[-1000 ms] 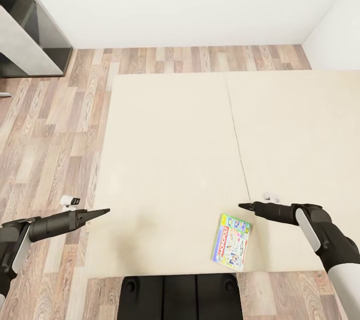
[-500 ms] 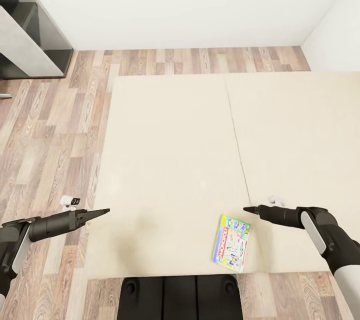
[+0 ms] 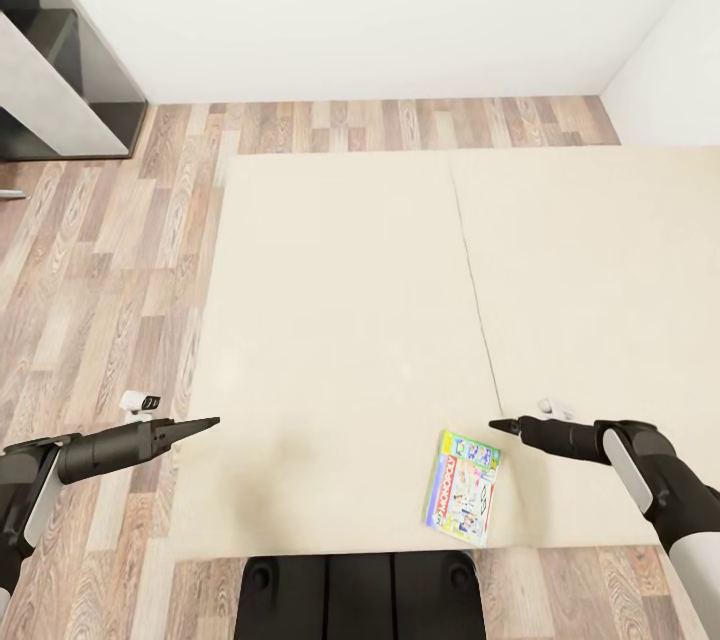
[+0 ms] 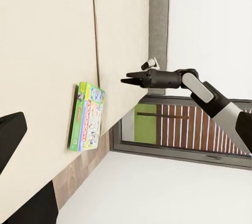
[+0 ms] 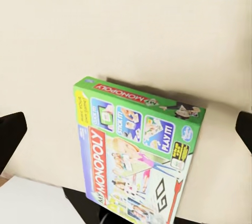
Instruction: Put all the toys in the child's room - the three board games (two on the bed and one on the table), the two jigsaw puzzles on the table, and the tennis ball on the table - inside the toy box on the table in the child's room.
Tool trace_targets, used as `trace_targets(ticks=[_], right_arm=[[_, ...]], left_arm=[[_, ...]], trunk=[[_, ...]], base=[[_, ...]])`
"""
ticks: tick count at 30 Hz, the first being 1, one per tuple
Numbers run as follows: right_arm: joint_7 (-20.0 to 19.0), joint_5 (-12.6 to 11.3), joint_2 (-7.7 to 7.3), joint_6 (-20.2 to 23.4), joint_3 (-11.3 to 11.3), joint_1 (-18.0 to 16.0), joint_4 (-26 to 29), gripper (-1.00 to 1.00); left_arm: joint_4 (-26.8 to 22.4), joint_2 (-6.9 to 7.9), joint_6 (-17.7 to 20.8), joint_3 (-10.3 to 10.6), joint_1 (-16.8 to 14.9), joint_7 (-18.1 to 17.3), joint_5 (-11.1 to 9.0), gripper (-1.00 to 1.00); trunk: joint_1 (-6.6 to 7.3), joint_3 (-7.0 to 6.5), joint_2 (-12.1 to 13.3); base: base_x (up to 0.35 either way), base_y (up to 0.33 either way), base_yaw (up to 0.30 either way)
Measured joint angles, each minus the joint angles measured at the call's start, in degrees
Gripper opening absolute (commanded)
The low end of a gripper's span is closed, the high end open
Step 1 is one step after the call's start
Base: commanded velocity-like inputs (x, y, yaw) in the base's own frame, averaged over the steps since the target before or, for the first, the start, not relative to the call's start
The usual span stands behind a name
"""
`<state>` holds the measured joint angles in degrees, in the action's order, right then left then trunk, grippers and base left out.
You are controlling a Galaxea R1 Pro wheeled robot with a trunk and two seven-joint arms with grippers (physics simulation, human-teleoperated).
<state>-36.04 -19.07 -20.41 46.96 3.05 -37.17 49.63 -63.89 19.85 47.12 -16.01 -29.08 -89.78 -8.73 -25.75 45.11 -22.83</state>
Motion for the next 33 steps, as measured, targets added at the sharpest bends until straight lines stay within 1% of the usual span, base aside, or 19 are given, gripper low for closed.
trace_targets(ticks=[6,13,18,21,26,33], right_arm=[[0.0,0.2,0.08,-1.8,-0.1,0.0,-1.7,1.00],[0.1,0.8,0.48,-2.5,-0.2,0.0,-3.8,1.00],[0.2,0.9,0.72,-3.1,-0.3,0.0,-4.3,1.00],[0.5,1.0,0.90,-4.7,-0.5,0.0,-4.6,1.00],[0.7,1.0,1.00,-5.8,-0.5,0.0,-4.9,1.00],[0.9,1.1,1.25,-6.7,-0.6,0.0,-6.3,1.00]], left_arm=[[0.0,0.00,0.0,-0.1,0.0,0.0,0.0,1.00],[0.0,0.00,0.0,0.0,0.0,0.0,0.0,1.00],[0.0,0.00,0.0,0.0,0.0,0.0,0.0,1.00],[0.0,0.00,0.0,0.0,0.0,0.0,0.0,1.00],[0.0,0.00,0.0,0.0,0.0,0.0,0.0,1.00],[0.0,0.00,0.0,0.0,0.0,0.0,0.0,1.00]], trunk=[[0.00,-0.07,0.0],[0.00,-0.08,0.0],[0.00,-0.09,0.0],[0.00,-0.09,0.0],[0.00,-0.09,0.0],[0.00,-0.09,0.0]], base=[[0.000,0.000,0.000],[0.000,0.000,0.000],[0.000,0.000,0.000],[0.000,0.000,0.000],[0.000,0.000,0.000],[0.000,0.000,0.000]])
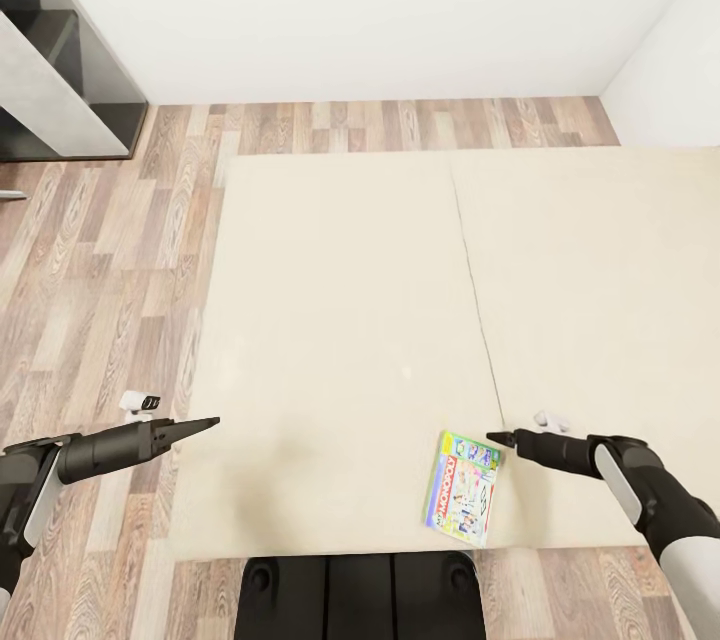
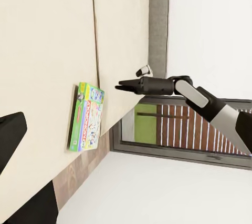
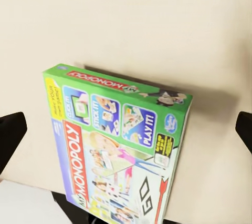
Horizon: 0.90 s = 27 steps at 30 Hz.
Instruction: Put all the toys in the child's room - the three board games (two on the bed and one on the table), the two jigsaw puzzles on the table, and the tennis ball on the table - inside the toy box on the table in the child's room.
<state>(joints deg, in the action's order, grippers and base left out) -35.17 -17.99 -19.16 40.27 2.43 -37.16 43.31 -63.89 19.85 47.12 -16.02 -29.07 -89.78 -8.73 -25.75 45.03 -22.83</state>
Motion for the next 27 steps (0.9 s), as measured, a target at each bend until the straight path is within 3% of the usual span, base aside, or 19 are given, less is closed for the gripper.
trace_targets(ticks=[27], right_arm=[[0.2,0.3,2.97,-0.4,-0.2,0.0,-1.1,1.00]], left_arm=[[0.0,0.00,0.0,0.0,0.0,0.0,0.0,1.00]], trunk=[[0.00,0.00,0.0]], base=[[0.000,0.000,0.000]])
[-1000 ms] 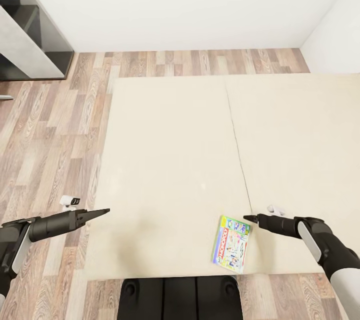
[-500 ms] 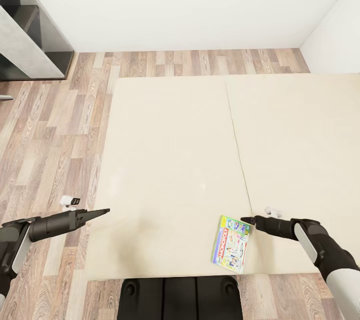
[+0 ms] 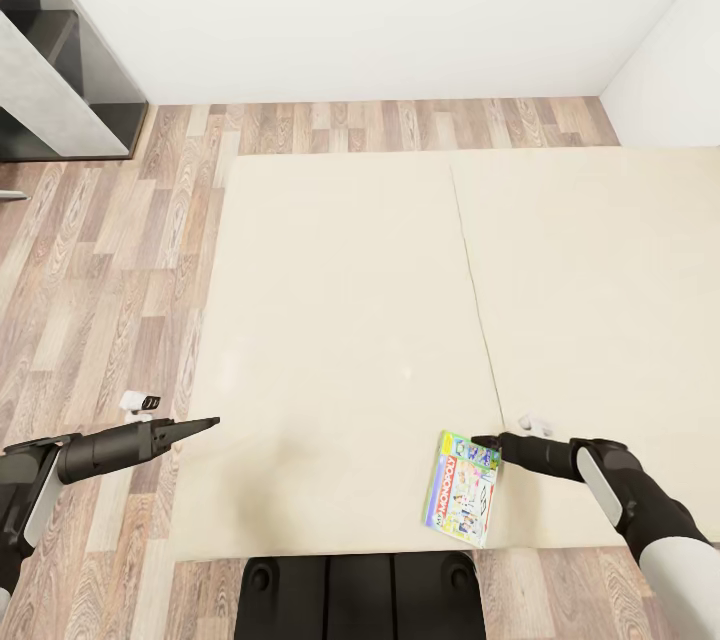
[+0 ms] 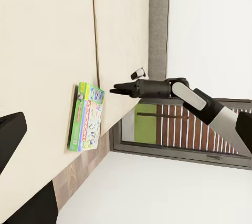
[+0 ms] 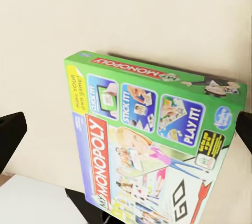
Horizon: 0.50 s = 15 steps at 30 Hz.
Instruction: Put all the toys in the child's room - the three board games (two on the bed and one on the table), the two jigsaw puzzles on the table, and the tennis ball on the table - inside the toy box on the table in the child's room.
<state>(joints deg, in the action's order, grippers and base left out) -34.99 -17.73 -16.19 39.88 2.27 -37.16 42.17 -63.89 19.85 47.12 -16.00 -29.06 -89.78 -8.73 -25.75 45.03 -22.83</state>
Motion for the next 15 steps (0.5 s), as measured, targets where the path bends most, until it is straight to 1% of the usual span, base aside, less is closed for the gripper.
trace_targets(ticks=[15], right_arm=[[0.0,0.0,0.87,0.0,0.0,0.0,-0.7,1.00]], left_arm=[[0.0,0.00,0.0,0.0,0.0,0.0,0.0,1.00]], trunk=[[0.00,0.00,0.0]], base=[[0.000,0.000,0.000]])
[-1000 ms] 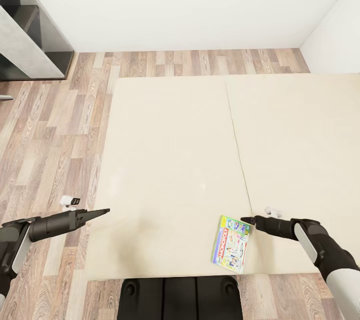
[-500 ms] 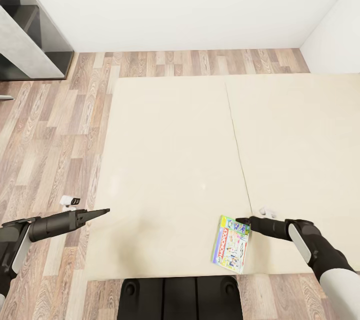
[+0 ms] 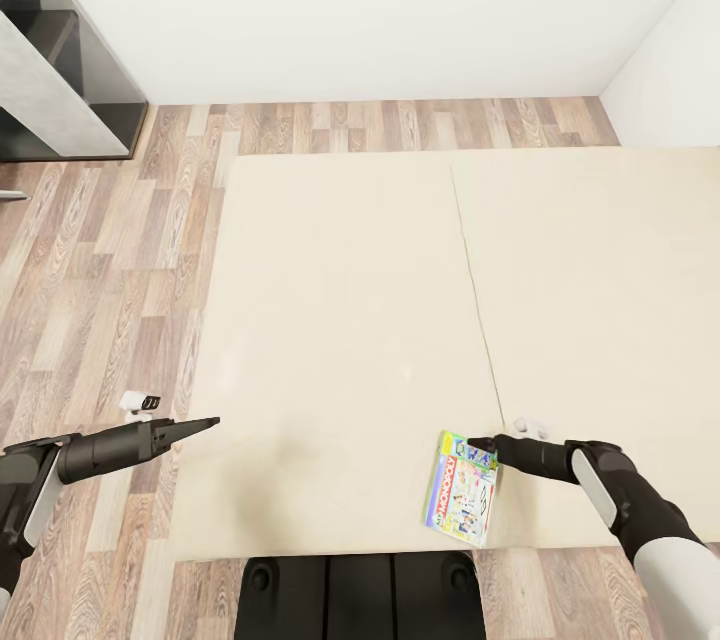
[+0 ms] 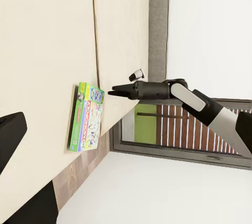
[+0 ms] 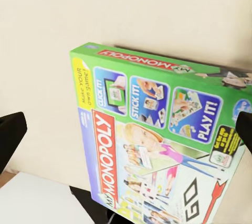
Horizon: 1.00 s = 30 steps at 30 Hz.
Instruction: Put all the toys in the child's room - the three board games (two on the bed and one on the table), the two jigsaw puzzles on the table, and the tennis ball on the table - inside the toy box on the table in the child's room.
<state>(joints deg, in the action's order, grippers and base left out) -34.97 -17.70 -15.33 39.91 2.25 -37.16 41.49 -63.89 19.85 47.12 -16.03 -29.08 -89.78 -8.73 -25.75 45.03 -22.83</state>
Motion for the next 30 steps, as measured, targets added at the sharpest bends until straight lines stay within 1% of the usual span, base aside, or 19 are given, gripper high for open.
trace_targets(ticks=[30], right_arm=[[0.0,0.1,0.09,-0.3,0.0,0.0,-2.5,1.00]], left_arm=[[0.0,0.08,0.0,-0.1,0.0,0.0,0.0,1.00]], trunk=[[0.00,0.00,0.0]], base=[[0.000,0.000,0.000]])
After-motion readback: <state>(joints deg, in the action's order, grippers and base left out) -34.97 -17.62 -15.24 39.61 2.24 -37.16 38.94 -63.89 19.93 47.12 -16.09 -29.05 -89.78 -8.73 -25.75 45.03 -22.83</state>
